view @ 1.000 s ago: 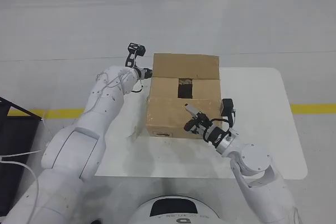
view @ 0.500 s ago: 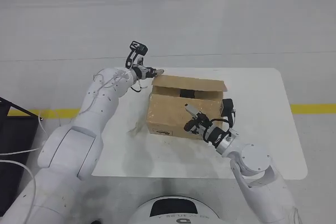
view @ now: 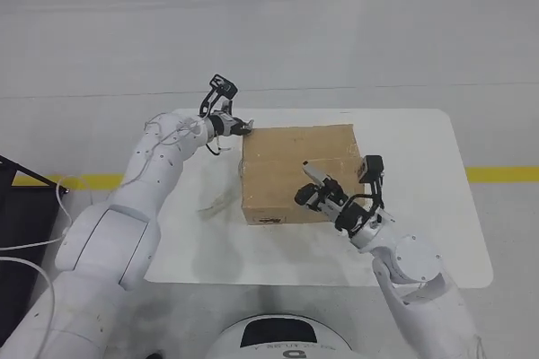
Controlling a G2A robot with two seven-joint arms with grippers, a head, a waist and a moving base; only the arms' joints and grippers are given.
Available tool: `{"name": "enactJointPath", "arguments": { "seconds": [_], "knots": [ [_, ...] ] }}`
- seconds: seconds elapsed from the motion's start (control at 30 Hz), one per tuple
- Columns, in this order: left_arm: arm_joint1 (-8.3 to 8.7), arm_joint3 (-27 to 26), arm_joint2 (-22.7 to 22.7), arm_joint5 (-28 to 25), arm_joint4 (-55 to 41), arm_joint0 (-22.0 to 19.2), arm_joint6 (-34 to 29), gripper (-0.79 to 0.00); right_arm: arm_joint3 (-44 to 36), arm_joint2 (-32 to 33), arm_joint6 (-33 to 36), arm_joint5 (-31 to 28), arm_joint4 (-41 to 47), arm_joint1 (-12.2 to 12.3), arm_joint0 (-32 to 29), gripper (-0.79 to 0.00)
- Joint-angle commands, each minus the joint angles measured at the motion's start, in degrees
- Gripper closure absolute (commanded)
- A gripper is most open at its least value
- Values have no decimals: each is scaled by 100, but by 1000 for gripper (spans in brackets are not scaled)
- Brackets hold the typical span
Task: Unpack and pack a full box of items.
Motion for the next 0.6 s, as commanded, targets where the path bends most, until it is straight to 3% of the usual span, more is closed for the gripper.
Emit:
{"name": "enactJointPath", "arguments": {
  "seconds": [0.0,0.23,0.47,0.57],
  "knots": [
    [3,-60,70,-64,136,28,8,-785,-25,172,-4,-342,200,8,-117,-785],
    [-1,-239,330,-321,597,126,198,-785,250,494,-354,-316,709,2,121,-785],
    [-12,-249,438,-224,747,145,335,-785,1040,353,-1381,124,566,-61,841,-785],
    [-18,-299,504,-312,838,158,387,-785,1182,319,-1184,316,574,-54,963,-785]
  ]
}}
